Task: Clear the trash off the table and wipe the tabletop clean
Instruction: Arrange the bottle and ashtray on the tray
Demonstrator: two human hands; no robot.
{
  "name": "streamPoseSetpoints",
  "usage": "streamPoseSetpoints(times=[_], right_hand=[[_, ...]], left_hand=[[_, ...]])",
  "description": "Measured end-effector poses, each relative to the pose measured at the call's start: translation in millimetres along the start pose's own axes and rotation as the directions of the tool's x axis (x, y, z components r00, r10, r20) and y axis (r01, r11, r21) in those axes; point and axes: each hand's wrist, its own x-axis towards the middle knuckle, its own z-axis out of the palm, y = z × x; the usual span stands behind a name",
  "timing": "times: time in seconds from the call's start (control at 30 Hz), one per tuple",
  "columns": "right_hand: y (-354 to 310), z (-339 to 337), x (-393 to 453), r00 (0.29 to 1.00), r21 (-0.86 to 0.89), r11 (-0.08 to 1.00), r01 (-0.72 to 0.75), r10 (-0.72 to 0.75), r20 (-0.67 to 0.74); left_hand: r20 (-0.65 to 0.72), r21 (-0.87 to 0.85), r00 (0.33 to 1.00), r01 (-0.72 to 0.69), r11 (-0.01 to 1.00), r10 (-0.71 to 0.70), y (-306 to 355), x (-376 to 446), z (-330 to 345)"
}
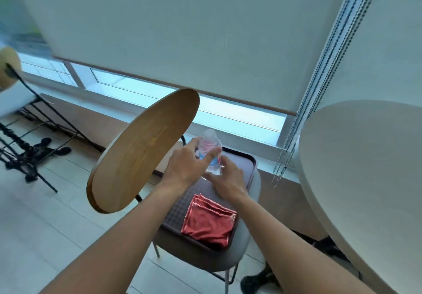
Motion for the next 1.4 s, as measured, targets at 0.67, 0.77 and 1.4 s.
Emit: streamPoseSetpoints(times=[0.67, 0.77, 1.4], right_hand=[[-82, -204, -138, 0.967, -0.094, 0.962, 0.255, -0.257, -0.002], [-83, -228, -143, 0.966, -0.117, 0.960, 0.254, -0.258, -0.021], [-35, -312, -105, 0.938, -0.112, 0.991, -0.066, 0.024, -0.345]], left_hand=[[-0.217, 0.185, 0.929, -0.263, 0.947, 0.300, 214, -82, -67], [-0.213, 0.177, 0.915, -0.309, 0.935, 0.342, 234, -77, -62], [0.003, -0.061, 0.821, -0.570, 0.819, 0.571, 303, 21, 45]])
